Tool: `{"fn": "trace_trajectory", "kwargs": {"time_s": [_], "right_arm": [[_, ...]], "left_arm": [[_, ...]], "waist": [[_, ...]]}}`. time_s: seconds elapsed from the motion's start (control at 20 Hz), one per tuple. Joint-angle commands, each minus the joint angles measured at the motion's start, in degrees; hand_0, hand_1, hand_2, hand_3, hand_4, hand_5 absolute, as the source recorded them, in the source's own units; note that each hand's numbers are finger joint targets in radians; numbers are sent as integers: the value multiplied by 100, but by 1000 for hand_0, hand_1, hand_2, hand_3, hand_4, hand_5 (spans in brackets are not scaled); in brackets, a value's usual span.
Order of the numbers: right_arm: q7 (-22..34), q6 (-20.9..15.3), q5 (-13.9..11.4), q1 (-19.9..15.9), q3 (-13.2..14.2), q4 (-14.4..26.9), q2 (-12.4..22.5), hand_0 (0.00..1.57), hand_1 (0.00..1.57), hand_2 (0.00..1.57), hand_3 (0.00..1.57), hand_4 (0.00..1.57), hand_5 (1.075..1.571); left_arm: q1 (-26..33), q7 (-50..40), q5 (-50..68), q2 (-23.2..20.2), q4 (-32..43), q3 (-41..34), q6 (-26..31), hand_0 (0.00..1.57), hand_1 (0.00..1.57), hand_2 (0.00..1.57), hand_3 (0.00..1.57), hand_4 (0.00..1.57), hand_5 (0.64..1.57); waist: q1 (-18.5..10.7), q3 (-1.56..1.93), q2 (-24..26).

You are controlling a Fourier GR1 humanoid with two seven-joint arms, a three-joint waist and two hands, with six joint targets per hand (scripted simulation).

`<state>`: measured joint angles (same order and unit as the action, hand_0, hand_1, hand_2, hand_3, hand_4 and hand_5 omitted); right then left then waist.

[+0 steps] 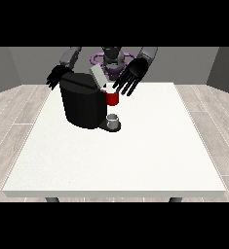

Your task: Insert the coffee pod into the coffee machine and close the lid

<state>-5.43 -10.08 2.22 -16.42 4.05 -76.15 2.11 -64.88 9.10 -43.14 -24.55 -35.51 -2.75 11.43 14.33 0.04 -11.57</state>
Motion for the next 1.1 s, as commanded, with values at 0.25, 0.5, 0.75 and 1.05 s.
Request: {"fn": "trace_trajectory", "kwargs": {"time_s": [0.25,0.5,0.75,1.05], "right_arm": [[-24,-26,70,403,-55,46,-176,0,0,0,0,387,1571],[1,51,190,862,101,-105,-42,0,0,0,0,398,1571],[28,-65,-6,940,7,-87,-26,0,0,0,0,492,1571],[439,567,209,1072,-20,-422,429,0,0,0,0,370,1571]], "left_arm": [[367,-156,140,415,-114,-83,135,0,0,0,0,0,1571],[918,78,1028,536,-67,-899,124,0,0,0,0,0,1571],[1486,204,1964,1528,-124,-1527,-50,0,0,0,0,237,1571],[2425,546,2324,1654,-260,-1641,261,0,0,0,0,0,1571]], "waist": [[-239,-3,614],[-502,-10,1218],[-994,-15,1802],[-1390,-9,2506]]}}
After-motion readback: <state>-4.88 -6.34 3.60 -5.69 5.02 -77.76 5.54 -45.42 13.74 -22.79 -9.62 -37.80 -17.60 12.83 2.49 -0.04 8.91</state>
